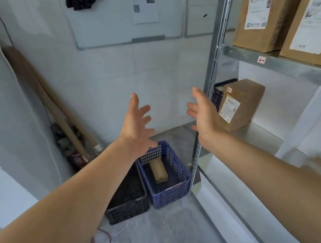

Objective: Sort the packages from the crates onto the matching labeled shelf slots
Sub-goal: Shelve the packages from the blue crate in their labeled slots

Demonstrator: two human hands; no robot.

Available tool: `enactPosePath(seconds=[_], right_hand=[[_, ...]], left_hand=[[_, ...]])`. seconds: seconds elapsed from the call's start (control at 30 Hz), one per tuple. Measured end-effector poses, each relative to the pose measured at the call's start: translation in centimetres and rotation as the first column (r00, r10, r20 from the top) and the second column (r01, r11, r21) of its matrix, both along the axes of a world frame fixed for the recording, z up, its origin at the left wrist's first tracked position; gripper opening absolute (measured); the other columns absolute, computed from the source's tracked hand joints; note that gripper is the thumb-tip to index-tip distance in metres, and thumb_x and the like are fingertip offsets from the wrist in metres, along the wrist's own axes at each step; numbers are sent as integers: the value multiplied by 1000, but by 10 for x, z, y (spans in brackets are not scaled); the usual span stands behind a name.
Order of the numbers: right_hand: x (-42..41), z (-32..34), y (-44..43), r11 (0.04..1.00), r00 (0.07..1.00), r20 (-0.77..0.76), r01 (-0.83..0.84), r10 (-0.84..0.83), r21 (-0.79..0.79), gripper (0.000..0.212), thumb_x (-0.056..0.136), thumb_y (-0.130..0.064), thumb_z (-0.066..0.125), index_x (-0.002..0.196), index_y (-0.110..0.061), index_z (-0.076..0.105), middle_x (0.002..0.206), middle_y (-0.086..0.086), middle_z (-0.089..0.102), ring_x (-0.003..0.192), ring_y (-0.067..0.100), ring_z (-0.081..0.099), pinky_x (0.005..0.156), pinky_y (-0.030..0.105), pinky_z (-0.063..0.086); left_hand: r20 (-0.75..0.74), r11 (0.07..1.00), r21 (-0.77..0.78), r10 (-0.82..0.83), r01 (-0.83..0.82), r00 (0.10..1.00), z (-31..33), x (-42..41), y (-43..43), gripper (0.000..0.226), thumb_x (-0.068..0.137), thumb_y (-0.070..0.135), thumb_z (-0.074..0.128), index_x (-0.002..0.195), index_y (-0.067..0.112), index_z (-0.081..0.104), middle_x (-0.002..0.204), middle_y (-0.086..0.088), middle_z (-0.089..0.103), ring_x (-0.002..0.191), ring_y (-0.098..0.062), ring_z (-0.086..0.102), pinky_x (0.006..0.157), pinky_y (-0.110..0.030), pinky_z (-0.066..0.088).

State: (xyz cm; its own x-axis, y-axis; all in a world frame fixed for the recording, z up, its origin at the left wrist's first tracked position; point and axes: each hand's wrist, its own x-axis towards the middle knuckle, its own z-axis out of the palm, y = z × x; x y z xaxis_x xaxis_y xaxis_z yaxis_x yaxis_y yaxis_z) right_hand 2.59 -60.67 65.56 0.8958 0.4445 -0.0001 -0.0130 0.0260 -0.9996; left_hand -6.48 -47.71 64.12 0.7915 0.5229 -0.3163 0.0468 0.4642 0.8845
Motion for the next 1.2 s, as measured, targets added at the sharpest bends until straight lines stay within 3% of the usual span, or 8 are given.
enactPosePath(seconds=[0.13, 0.3, 0.63, 0.97, 1.1, 1.2], right_hand=[[33, -10, 46, 996, 996, -33, -84, 84, -10, 80, 79, -70, 43, 149, -30, 49, 141, -2, 57, 129, 16, 54, 101, 39, 34], [90, -19, 95, 989, 986, -75, -145, 146, 15, 53, 104, -58, 43, 148, -28, 50, 140, 0, 57, 129, 17, 54, 103, 39, 37], [174, -38, 176, 969, 961, -136, -245, 243, -3, 44, 105, -54, 45, 138, -27, 55, 137, 2, 59, 125, 17, 55, 99, 35, 37], [240, -76, 268, 973, 966, -155, -219, 205, -78, 51, 105, -53, 45, 146, -25, 52, 142, 1, 57, 130, 17, 54, 102, 37, 37], [272, -96, 316, 977, 975, -164, -174, 153, -125, 32, 104, -54, 46, 127, -33, 54, 137, 3, 59, 123, 18, 56, 98, 38, 37], [293, -118, 347, 975, 976, -184, -149, 119, -162, 26, 105, -54, 46, 124, -37, 51, 134, 1, 58, 124, 19, 55, 99, 37, 36]], left_hand=[[-25, 997, -4, 80, -81, 996, -6, 21, 37, 85, 90, 82, 27, 155, 27, 36, 167, -9, 21, 152, -43, 16, 113, -72, 15], [-51, 990, -7, 142, -143, 989, -13, 61, 76, 86, 89, 82, 29, 155, 28, 36, 167, -8, 21, 152, -43, 16, 115, -74, 13], [-84, 963, -39, 264, -268, 961, -34, 125, 141, 86, 89, 82, 30, 155, 28, 36, 167, -9, 20, 151, -44, 16, 115, -74, 12], [-112, 960, -95, 253, -263, 961, -80, 196, 245, 86, 90, 82, 30, 155, 27, 36, 167, -9, 21, 151, -44, 17, 115, -73, 13], [-127, 960, -158, 214, -233, 968, -104, 234, 296, 86, 90, 81, 31, 155, 26, 37, 166, -9, 21, 151, -45, 17, 115, -73, 14], [-170, 958, -194, 178, -210, 969, -126, 257, 328, 86, 89, 82, 32, 155, 26, 37, 167, -9, 21, 151, -45, 16, 114, -74, 15]])
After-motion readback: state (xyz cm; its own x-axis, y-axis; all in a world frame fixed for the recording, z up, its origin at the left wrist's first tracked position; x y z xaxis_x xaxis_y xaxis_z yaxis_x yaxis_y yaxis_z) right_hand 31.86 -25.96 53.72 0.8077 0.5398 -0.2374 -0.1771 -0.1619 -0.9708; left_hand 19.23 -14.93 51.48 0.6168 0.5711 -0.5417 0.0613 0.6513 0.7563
